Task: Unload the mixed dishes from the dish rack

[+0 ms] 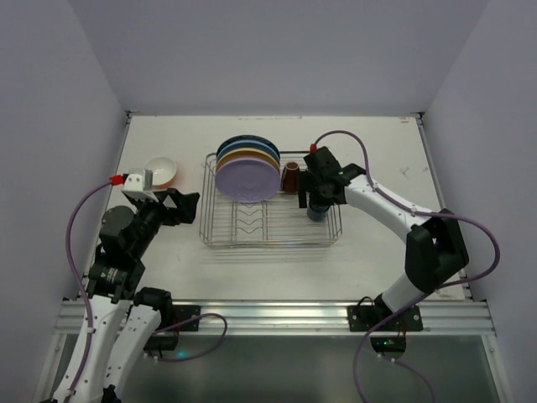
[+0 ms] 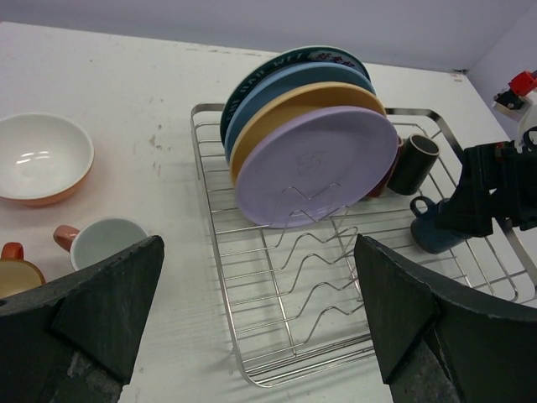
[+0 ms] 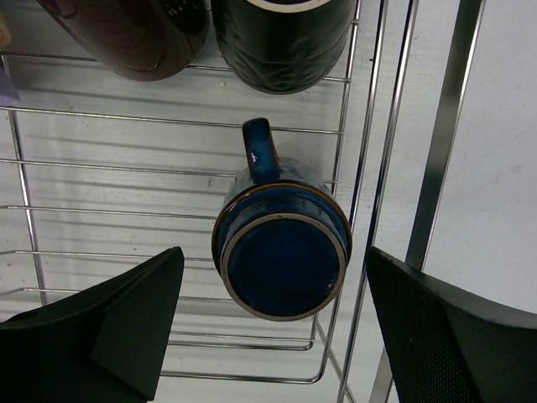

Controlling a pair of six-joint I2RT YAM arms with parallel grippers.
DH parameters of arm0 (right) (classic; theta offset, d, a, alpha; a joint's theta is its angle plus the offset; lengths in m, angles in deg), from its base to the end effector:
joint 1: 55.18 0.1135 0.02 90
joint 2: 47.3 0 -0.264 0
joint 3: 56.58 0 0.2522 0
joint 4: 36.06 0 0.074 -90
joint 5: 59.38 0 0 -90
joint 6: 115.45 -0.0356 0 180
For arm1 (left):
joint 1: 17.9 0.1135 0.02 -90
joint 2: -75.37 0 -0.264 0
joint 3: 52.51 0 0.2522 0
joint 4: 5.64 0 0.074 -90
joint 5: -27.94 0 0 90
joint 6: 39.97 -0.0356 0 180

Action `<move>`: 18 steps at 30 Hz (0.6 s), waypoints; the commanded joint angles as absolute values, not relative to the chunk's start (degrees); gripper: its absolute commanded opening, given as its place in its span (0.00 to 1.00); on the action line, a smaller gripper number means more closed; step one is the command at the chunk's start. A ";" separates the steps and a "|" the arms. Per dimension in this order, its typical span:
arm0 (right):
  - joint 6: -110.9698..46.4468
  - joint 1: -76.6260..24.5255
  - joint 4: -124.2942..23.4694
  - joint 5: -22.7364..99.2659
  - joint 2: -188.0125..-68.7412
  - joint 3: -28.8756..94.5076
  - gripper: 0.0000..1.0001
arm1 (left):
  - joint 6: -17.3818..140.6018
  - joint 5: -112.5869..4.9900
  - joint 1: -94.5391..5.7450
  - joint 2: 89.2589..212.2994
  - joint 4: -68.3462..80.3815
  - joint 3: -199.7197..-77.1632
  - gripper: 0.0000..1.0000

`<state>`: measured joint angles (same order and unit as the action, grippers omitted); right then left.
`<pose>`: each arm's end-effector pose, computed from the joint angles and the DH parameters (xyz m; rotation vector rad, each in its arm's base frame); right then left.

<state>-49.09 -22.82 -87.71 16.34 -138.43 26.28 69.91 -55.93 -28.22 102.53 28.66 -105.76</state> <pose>0.2827 0.1688 0.2473 -0.1089 2.5637 0.0399 0.1173 -0.0252 0.3293 -0.0644 1.7359 -0.4812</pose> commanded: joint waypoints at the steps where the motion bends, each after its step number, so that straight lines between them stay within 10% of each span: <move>1: -49.71 -22.75 -87.09 15.41 -140.28 28.81 0.91 | 68.40 -56.52 -28.88 103.32 27.81 -106.44 1.00; 18: -50.06 -22.75 -82.69 18.67 -145.29 26.71 0.88 | 67.96 -56.61 -29.85 104.20 27.90 -106.44 1.00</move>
